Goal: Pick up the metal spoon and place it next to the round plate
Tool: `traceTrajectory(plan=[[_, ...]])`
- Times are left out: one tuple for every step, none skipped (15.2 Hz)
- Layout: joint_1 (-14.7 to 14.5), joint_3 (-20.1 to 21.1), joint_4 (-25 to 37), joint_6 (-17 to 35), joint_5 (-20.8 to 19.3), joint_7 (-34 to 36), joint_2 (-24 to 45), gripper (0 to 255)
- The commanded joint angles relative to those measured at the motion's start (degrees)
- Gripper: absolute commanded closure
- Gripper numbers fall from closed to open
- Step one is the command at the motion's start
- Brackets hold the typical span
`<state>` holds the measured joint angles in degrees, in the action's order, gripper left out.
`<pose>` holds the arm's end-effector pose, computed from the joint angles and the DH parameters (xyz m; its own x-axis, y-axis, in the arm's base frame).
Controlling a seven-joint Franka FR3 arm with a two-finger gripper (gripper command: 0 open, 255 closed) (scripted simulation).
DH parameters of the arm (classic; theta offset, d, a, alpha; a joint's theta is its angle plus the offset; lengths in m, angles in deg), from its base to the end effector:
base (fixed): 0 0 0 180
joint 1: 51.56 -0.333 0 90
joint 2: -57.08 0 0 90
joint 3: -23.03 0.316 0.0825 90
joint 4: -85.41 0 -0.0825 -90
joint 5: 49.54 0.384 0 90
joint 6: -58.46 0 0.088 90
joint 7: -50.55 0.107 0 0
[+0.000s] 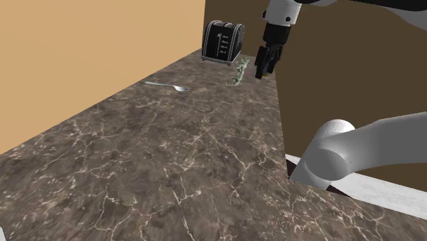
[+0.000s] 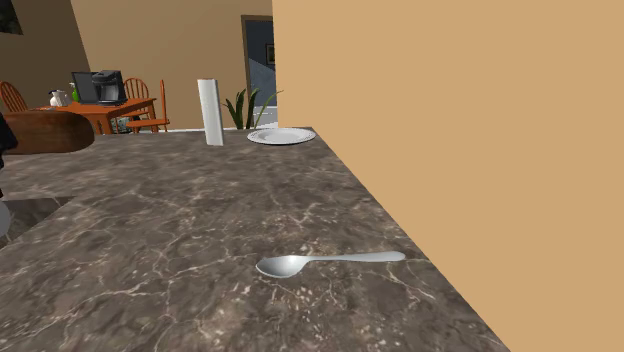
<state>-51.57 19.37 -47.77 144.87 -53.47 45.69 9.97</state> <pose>0.2898 -0.0333 0.6100 0.9993 0.0369 0.0030 0.0369 -0.9991 0.0220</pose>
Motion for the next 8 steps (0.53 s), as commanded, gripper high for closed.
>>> traceTrajectory(plan=[[0.0,0.0,0.0,0.0,0.0,0.0,0.0,0],[-0.39,0.17,0.09,1.72,0.54,0.16,1.44,0],[-0.79,0.33,0.25,3.41,1.08,0.3,2.92,0],[-1.19,0.5,0.48,5.07,1.6,0.41,4.44,0],[-1.57,0.67,0.78,6.71,2.12,0.5,6.0,0],[-1.97,0.84,1.15,8.3,2.63,0.58,7.58,0],[-2.37,1.0,1.59,9.86,3.13,0.64,9.19,0],[-2.75,1.18,2.1,11.38,3.63,0.68,10.83,0]])
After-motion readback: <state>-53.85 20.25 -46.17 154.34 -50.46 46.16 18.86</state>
